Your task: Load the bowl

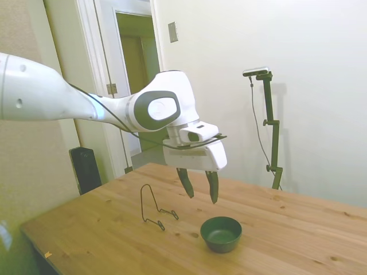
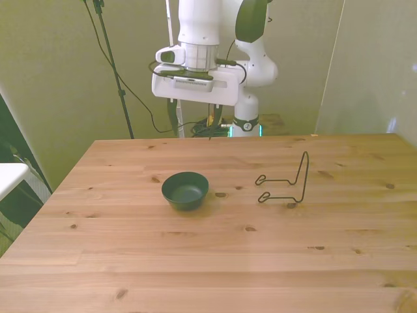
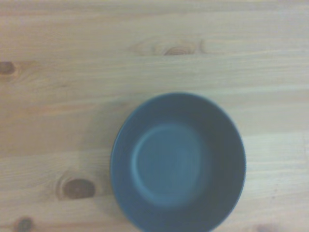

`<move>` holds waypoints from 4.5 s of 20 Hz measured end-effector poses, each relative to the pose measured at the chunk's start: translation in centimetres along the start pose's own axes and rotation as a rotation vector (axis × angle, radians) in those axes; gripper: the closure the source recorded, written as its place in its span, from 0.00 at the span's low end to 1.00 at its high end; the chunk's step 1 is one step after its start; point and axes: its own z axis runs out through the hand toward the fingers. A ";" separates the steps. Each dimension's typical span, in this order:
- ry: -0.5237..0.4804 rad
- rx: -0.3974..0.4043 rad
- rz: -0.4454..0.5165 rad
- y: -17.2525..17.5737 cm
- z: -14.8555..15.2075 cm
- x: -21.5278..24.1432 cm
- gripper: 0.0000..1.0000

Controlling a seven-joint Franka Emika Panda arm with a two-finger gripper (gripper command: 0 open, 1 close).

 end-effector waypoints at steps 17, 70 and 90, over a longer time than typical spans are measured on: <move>-0.049 -0.037 -0.019 -6.6 6.1 -0.5 0.00; -0.037 -0.119 0.015 -10.8 12.7 -2.3 1.00; -0.628 0.443 -0.137 -3.0 -1.4 -2.8 1.00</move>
